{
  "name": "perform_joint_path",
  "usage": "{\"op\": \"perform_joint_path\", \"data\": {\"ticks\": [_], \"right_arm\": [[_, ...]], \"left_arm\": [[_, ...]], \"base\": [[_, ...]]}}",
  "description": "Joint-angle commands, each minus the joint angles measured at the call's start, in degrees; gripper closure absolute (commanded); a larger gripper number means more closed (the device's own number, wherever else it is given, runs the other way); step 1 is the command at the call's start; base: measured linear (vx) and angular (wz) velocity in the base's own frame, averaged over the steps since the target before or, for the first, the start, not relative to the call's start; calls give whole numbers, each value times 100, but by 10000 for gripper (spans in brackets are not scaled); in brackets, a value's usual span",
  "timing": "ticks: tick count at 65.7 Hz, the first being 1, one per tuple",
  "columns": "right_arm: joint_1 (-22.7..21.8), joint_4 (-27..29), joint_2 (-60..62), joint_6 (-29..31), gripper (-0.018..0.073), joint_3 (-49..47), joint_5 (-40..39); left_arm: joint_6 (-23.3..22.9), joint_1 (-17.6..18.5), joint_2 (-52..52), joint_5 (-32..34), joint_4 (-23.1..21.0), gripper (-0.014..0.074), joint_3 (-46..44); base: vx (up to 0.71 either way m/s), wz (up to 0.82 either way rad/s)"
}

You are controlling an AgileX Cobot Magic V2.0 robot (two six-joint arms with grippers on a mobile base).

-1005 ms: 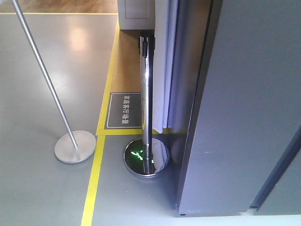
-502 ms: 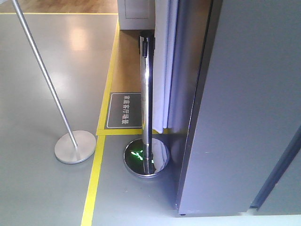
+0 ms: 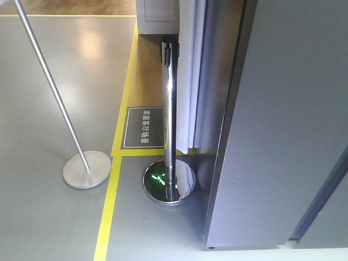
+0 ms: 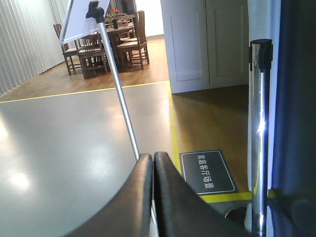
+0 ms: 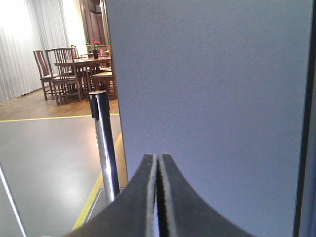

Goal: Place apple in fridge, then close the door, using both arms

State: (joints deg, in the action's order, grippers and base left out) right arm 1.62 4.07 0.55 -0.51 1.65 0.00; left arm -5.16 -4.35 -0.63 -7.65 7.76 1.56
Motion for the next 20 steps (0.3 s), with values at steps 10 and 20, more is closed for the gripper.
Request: {"op": "perform_joint_path", "data": {"ticks": [10,20], "right_arm": [[-36,-16,43,8,565,52,-405],[-36,-16,43,8,565,52,-405]], "left_arm": [[-7,-1,-92,397,-21,604,85],[-7,-1,-92,397,-21,604,85]], "base": [[0,0],[0,0]]}}
